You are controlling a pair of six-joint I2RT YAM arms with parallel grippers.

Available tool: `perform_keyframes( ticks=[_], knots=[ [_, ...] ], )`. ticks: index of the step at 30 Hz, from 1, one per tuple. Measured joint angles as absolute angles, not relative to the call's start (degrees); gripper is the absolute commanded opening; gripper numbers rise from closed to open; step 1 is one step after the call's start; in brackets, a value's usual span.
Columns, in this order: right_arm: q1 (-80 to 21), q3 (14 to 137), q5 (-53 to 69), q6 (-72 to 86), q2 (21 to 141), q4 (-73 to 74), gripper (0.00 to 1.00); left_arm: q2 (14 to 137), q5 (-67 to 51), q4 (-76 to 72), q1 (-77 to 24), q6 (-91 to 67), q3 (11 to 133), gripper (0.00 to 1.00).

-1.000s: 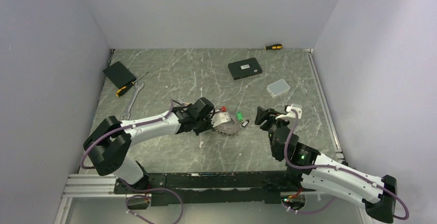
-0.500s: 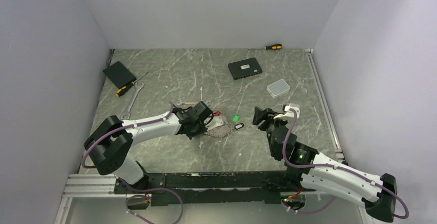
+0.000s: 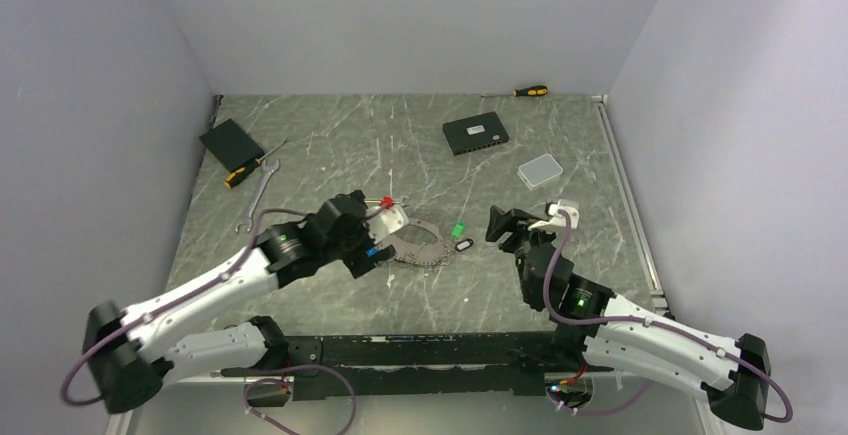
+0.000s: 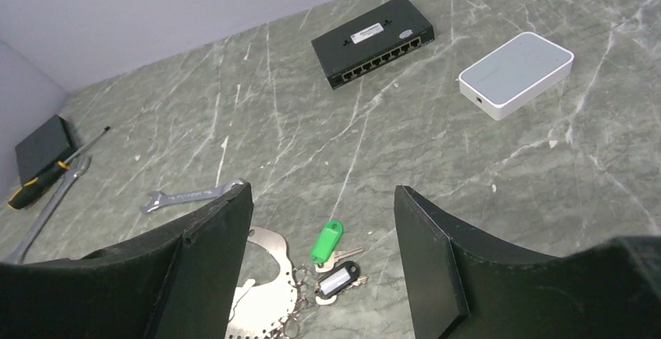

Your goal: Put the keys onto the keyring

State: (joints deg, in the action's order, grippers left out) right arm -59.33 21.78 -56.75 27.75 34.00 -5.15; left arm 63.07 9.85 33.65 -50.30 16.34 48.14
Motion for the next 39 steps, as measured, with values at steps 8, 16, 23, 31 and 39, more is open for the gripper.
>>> perform_keyframes(
  ticks=[8, 16, 23, 31, 39],
  knots=[
    [-59.3, 21.9, -53.9, 19.8, 38.4, -11.0, 0.79, 42.5, 14.0, 26.5, -50.3, 14.4, 44.3, 0.99],
    [-59.3, 28.2, -46.9, 15.5, 50.0, -16.8, 1.00, 41.0, 22.2, 23.5, -49.2, 6.0, 43.3, 0.99],
    [-59.3, 30.9, -34.1, 14.7, 62.7, -25.6, 1.00, 39.1, 29.3, 23.5, -46.4, 3.3, 41.9, 1.00],
    [-59.4, 41.3, -27.3, 17.2, 74.4, -25.8, 1.00, 38.7, 36.1, 23.5, -45.7, 3.1, 41.7, 0.99],
    [-60.2, 44.1, -26.0, 18.2, 75.5, -25.7, 1.00, 38.5, 36.3, 23.5, -45.1, 3.1, 41.7, 0.99]
  ],
)
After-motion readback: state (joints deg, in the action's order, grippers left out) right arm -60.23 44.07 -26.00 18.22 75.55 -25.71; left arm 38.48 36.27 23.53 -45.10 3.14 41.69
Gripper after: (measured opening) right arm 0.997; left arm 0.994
